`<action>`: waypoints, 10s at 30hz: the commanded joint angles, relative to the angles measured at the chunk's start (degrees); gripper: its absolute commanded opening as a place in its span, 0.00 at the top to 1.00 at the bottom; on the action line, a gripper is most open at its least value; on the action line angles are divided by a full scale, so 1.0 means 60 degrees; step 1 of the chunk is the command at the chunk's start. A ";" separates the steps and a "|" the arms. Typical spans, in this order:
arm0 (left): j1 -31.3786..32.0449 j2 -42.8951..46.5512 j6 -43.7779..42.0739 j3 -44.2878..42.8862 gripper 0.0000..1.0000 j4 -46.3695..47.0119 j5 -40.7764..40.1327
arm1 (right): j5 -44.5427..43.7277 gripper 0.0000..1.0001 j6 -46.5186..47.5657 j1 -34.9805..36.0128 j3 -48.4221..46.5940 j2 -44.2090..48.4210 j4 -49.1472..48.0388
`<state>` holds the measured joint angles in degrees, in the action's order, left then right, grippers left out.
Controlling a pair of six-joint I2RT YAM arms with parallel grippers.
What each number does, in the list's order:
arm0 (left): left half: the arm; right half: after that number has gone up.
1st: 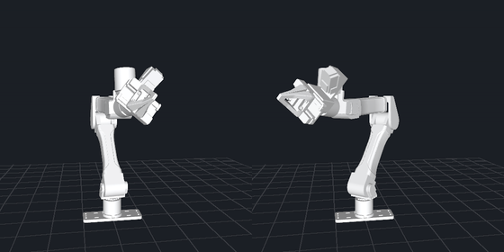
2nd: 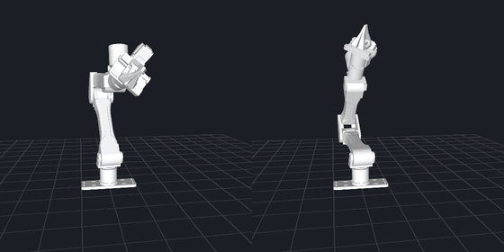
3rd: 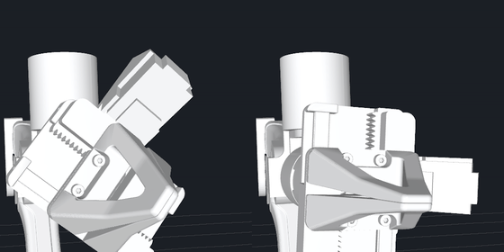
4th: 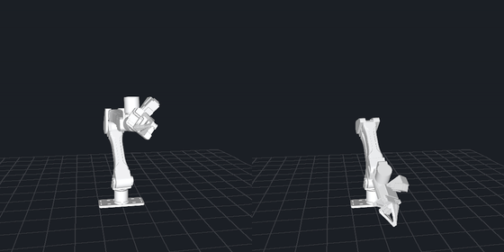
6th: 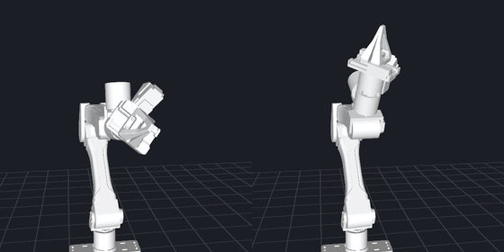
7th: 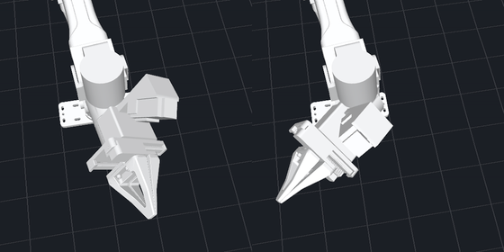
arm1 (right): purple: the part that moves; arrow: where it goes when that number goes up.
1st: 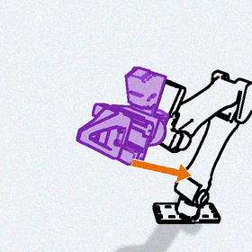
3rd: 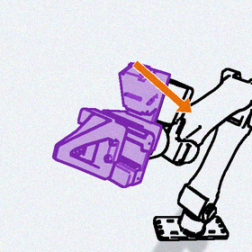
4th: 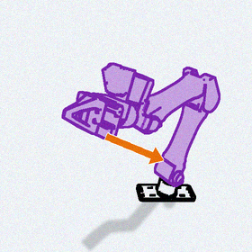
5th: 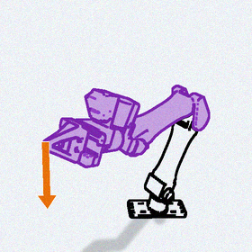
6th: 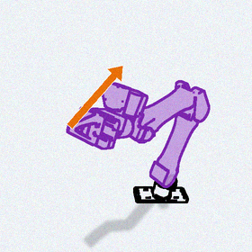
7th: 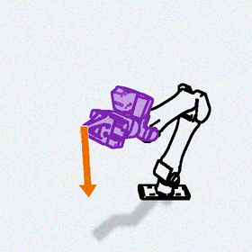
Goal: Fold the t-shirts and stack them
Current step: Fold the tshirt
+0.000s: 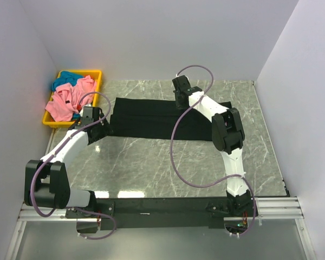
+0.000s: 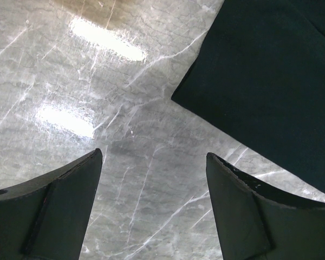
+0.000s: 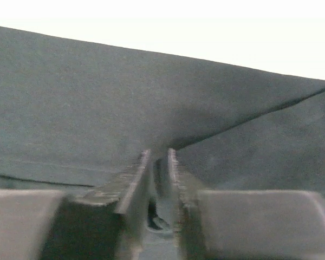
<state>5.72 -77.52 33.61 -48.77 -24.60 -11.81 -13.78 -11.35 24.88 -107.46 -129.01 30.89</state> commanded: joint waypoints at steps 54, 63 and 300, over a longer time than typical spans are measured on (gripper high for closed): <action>-0.0396 -0.3648 0.2558 -0.1612 0.20 0.1053 0.1237 | 0.5110 0.47 -0.5798 -0.7839 1.2153 0.6736 -0.5838; -0.0440 -0.4175 0.2514 -0.1949 0.77 0.0731 0.0944 | 0.4524 0.99 -0.5666 -0.8102 1.1875 0.6868 -0.4874; 0.8598 0.1333 0.6323 0.1918 0.31 -0.2551 0.1471 | 0.3219 0.57 -0.7409 0.5418 1.3075 0.9769 0.0974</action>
<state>57.10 -69.28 72.01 -36.40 -41.54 -2.00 5.63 -54.85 56.86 -31.03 -68.58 39.05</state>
